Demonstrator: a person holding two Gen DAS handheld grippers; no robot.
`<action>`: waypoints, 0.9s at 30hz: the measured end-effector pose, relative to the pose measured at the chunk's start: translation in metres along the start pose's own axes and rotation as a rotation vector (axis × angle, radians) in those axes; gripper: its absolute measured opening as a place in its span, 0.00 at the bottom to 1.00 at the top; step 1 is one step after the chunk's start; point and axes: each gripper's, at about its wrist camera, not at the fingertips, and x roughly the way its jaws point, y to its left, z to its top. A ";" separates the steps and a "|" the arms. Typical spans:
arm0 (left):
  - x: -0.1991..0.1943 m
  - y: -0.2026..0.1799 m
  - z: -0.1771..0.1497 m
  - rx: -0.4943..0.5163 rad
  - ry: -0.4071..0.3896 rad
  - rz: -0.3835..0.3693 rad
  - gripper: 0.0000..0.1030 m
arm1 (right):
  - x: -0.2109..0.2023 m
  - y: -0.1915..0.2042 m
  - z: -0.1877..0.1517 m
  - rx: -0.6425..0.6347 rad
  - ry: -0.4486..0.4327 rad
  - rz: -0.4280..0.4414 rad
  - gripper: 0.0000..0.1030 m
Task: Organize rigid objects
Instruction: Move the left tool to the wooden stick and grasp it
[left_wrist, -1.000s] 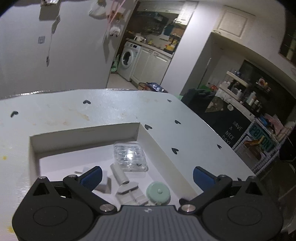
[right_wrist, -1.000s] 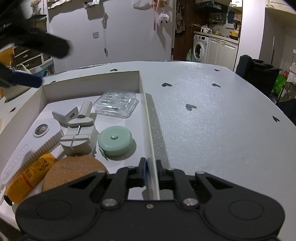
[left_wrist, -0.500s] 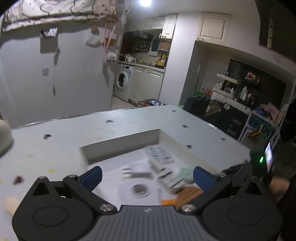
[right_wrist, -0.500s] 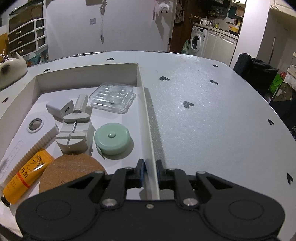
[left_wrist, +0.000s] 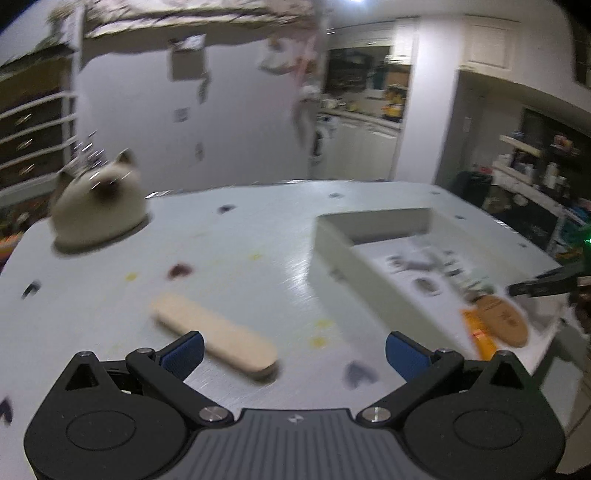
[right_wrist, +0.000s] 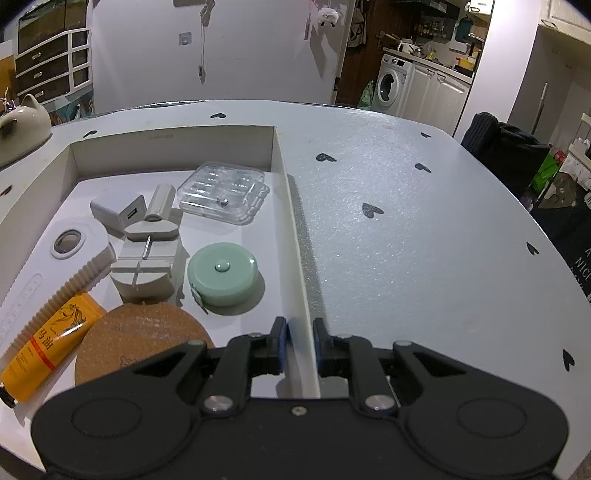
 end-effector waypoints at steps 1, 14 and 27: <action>0.002 0.005 -0.004 -0.013 0.007 0.026 1.00 | 0.000 0.000 0.000 0.001 0.000 -0.001 0.15; 0.066 0.041 -0.002 -0.147 0.097 0.115 1.00 | 0.001 0.006 -0.002 0.001 -0.004 -0.038 0.19; 0.102 0.026 0.015 -0.051 0.102 0.265 0.89 | 0.001 0.006 -0.002 0.011 -0.003 -0.042 0.20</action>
